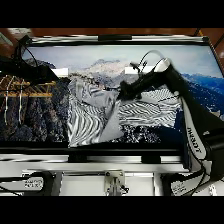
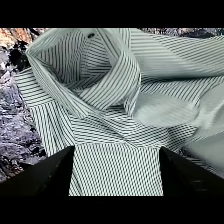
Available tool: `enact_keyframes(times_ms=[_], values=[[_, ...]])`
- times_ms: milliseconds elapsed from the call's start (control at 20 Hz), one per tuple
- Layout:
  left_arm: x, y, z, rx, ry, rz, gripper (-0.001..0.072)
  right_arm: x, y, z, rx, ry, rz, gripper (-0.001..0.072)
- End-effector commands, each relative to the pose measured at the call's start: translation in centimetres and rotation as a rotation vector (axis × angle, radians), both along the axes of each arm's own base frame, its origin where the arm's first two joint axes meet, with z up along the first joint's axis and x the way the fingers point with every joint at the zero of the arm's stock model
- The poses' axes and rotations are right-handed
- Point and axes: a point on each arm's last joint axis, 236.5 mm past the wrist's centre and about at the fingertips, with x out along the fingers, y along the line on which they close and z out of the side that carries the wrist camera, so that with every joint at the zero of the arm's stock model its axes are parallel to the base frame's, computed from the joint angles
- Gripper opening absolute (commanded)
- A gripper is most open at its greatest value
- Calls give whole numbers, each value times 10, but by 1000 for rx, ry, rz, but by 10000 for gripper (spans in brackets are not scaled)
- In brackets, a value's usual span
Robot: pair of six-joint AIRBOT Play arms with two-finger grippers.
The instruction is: Fold the shirts.
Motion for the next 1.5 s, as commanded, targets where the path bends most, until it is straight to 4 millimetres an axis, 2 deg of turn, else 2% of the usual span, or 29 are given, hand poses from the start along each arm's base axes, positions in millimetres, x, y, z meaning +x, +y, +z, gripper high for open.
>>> enact_keyframes(times_ms=[0,100,150,200,250,300,350,400,450,500,600,700,800,900,1050,1200,1250,1350,1450], values=[[0,2,0,0,-2,4,597,112,-33,138,141,-420,-356,81],[0,2,1,-1,-1,5,597,177,-65,214,257,-694,-643,80],[0,2,1,-2,0,6,597,198,-83,236,296,-787,-764,81],[0,2,1,-3,0,6,597,216,-99,246,322,-849,-864,81],[0,1,1,-5,0,6,597,231,-112,244,329,-877,-932,81],[0,1,1,-5,0,6,597,242,-116,231,323,-876,-963,82],[0,1,1,-5,0,6,597,254,-120,210,303,-855,-979,91],[0,1,1,-5,0,6,597,265,-125,187,293,-812,-1002,214],[0,1,1,-5,0,6,597,274,-129,164,284,-760,-1020,497],[0,1,1,-5,0,5,597,280,-131,140,286,-686,-1033,634],[0,1,1,-4,0,5,597,281,-134,111,270,-592,-1010,634],[1,1,0,-4,2,5,597,270,-136,102,242,-535,-948,634],[1,2,-6,2,16,1,597,250,-144,102,181,-511,-849,634],[0,7,-21,22,59,-3,597,221,-173,94,37,-464,-776,634],[-7,3,-44,15,149,-31,597,158,-227,58,-189,-230,-713,634],[-7,-5,-55,12,177,-47,597,85,-255,18,-373,7,-533,634],[-7,-9,-56,13,180,-54,597,67,-265,9,-448,52,-486,634],[-9,-14,-59,14,187,-66,598,44,-280,-1,-556,113,-435,634],[-14,-11,-73,28,222,-63,598,21,-301,-7,-671,169,-378,634]])
